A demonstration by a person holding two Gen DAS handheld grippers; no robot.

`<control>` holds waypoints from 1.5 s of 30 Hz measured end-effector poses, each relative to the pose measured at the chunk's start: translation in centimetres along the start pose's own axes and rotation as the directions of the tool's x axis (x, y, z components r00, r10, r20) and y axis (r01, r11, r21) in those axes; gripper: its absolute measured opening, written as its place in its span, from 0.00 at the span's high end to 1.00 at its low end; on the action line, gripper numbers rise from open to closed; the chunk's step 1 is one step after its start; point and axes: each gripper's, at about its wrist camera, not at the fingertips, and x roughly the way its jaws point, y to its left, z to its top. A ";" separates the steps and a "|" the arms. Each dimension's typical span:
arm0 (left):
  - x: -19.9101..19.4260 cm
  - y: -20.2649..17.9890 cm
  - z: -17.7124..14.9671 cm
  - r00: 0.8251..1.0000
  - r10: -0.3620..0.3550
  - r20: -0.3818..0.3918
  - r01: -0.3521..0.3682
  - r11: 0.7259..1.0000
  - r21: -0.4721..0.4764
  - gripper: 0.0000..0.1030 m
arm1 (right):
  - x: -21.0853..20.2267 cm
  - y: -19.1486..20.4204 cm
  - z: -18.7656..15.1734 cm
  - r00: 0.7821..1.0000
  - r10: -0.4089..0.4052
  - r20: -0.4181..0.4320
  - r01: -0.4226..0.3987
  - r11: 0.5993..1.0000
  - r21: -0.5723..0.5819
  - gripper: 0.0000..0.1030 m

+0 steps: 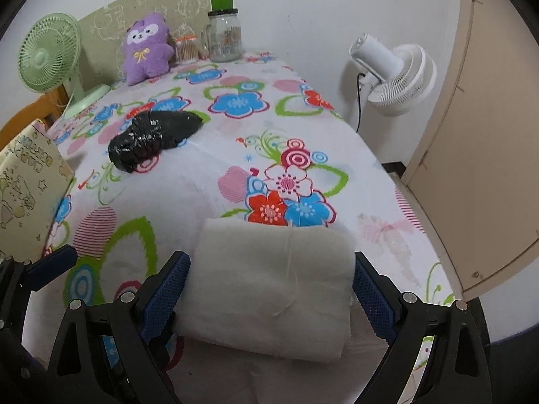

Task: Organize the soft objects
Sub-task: 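Grasp the white cloth pad with the right tool and lift it, then grasp the black plastic bag with the left tool while the right tool holds the pad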

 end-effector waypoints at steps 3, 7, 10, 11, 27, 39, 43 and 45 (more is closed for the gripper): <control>0.3 0.0 0.0 1.000 0.000 -0.012 0.000 1.000 -0.004 0.03 | 0.3 0.3 0.1 1.000 -0.016 -0.019 0.016 1.000 -0.004 0.08; 0.7 0.0 0.0 1.000 0.000 -0.023 0.001 1.000 0.002 0.03 | 0.6 0.3 0.0 0.999 -0.024 -0.031 0.024 1.000 -0.003 0.09; 0.8 -0.2 0.1 1.000 -0.002 -0.022 0.002 1.000 0.010 0.03 | 0.5 0.1 0.0 0.999 -0.024 -0.025 0.023 1.000 -0.001 0.16; 0.8 -0.3 0.2 1.000 -0.004 -0.022 0.004 1.000 0.010 0.03 | 0.5 0.0 0.0 0.999 -0.023 -0.023 0.023 1.000 0.001 0.19; 0.6 -0.1 2.7 1.000 0.017 0.014 -0.018 1.000 0.008 0.03 | -0.8 0.5 2.2 0.999 0.036 0.021 -0.036 0.999 -0.006 0.57; 1.2 0.9 6.3 0.998 0.056 0.042 -0.056 0.998 -0.016 0.03 | -0.4 0.9 5.9 0.995 0.081 0.062 -0.079 0.997 -0.026 0.56; 1.6 1.0 7.5 0.996 0.077 0.049 -0.077 0.997 -0.010 0.03 | 0.0 0.8 7.0 0.993 0.091 0.073 -0.089 0.996 -0.028 0.56; 1.7 1.0 8.0 0.995 0.090 0.053 -0.089 0.996 -0.010 0.03 | 0.2 0.8 7.5 0.992 0.100 0.078 -0.099 0.995 -0.023 0.56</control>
